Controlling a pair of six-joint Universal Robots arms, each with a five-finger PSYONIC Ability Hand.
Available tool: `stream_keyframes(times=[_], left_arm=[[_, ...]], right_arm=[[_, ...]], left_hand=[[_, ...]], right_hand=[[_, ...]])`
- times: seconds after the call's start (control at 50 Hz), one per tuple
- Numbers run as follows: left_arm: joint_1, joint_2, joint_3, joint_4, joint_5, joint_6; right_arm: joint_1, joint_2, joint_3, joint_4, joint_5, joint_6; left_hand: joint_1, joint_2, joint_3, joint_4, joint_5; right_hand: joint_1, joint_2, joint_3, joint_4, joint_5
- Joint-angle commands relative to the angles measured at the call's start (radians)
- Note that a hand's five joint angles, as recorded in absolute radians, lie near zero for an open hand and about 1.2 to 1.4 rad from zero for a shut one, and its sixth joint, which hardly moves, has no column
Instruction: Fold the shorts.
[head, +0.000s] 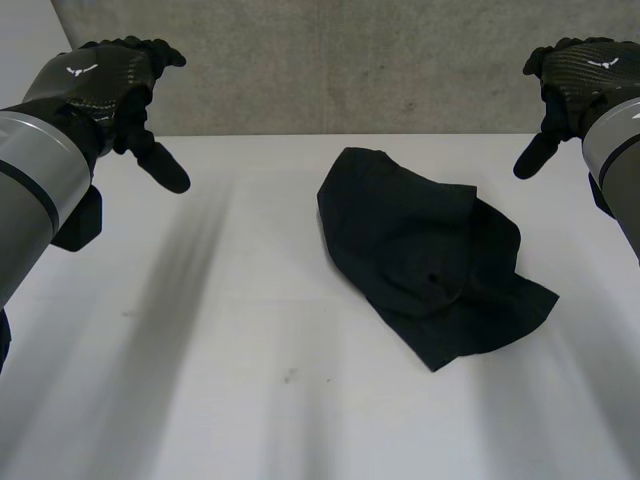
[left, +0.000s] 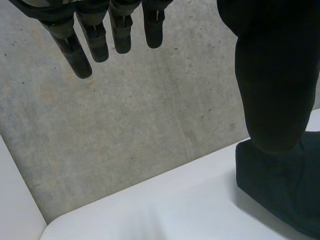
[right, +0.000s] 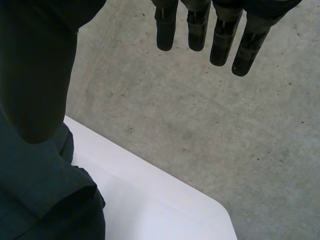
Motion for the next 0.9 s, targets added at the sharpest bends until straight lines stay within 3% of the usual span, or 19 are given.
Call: stream_keyframes(times=[0.02, 0.12, 0.16, 0.26, 0.36, 0.48, 0.5, 0.54, 0.56, 0.58, 0.7, 0.8, 0.9], left_arm=[[-0.001, -0.001, -0.024, 0.017, 0.004, -0.001], [-0.003, 0.000, -0.054, 0.090, 0.004, 0.004], [-0.003, 0.002, -0.075, 0.125, 0.004, 0.004], [-0.012, 0.008, -0.119, 0.159, 0.000, 0.004], [-0.033, 0.019, -0.202, 0.193, -0.004, -0.004], [-0.042, 0.028, -0.300, 0.244, -0.007, 0.001], [-0.039, 0.028, -0.313, 0.245, -0.007, 0.003], [-0.036, 0.028, -0.331, 0.247, -0.007, 0.003], [-0.035, 0.028, -0.337, 0.247, -0.007, 0.003], [-0.032, 0.029, -0.348, 0.250, -0.007, 0.003], [-0.009, 0.031, -0.365, 0.255, -0.005, 0.003], [0.016, 0.032, -0.368, 0.256, -0.005, 0.001], [0.060, 0.039, -0.371, 0.271, -0.004, 0.001]], right_arm=[[0.001, 0.004, 0.007, -0.002, -0.049, 0.004], [0.000, 0.010, 0.022, -0.025, -0.173, 0.004], [0.000, 0.039, 0.017, -0.042, -0.262, 0.004], [-0.002, 0.238, -0.051, -0.086, -0.391, 0.000], [0.000, 0.511, -0.272, -0.108, -0.355, -0.005], [0.003, 0.687, -0.411, -0.096, -0.319, -0.063], [0.003, 0.705, -0.421, -0.086, -0.315, -0.088], [0.007, 0.710, -0.420, -0.080, -0.318, -0.108], [0.012, 0.702, -0.412, -0.070, -0.325, -0.115], [0.013, 0.693, -0.405, -0.063, -0.325, -0.117], [0.039, 0.506, -0.222, -0.042, -0.405, -0.117], [0.177, 0.270, 0.026, -0.037, -0.592, -0.141], [0.289, 0.156, 0.204, -0.030, -0.654, -0.181]], left_hand=[[-0.017, -0.029, -0.006, -0.028, -0.044], [-0.017, -0.029, -0.006, -0.028, -0.044], [-0.017, -0.029, -0.006, -0.028, -0.044], [-0.017, -0.029, -0.006, -0.028, -0.044], [-0.017, -0.029, -0.006, -0.028, -0.044], [-0.017, -0.029, -0.006, -0.028, -0.044], [-0.017, -0.029, -0.006, -0.028, -0.044], [-0.017, -0.029, -0.006, -0.028, -0.044], [-0.017, -0.029, -0.006, -0.028, -0.044], [-0.017, -0.029, -0.006, -0.028, -0.044], [-0.017, -0.029, -0.006, -0.028, -0.044], [-0.017, -0.029, -0.006, -0.028, -0.044], [-0.017, -0.029, -0.006, -0.028, -0.044]], right_hand=[[-0.036, -0.057, -0.044, -0.068, -0.069], [-0.036, -0.057, -0.044, -0.068, -0.069], [-0.036, -0.057, -0.044, -0.068, -0.069], [-0.036, -0.057, -0.044, -0.068, -0.069], [-0.036, -0.057, -0.044, -0.068, -0.069], [-0.036, -0.057, -0.044, -0.068, -0.069], [0.212, 0.192, 0.204, 0.181, 0.179], [0.668, 0.647, 0.660, 0.636, 0.634], [1.089, 1.068, 1.081, 1.057, 1.055], [1.185, 1.164, 1.177, 1.153, 1.152], [1.186, 1.165, 1.178, 1.154, 1.153], [1.186, 1.165, 1.178, 1.154, 1.153], [1.186, 1.165, 1.178, 1.154, 1.153]])
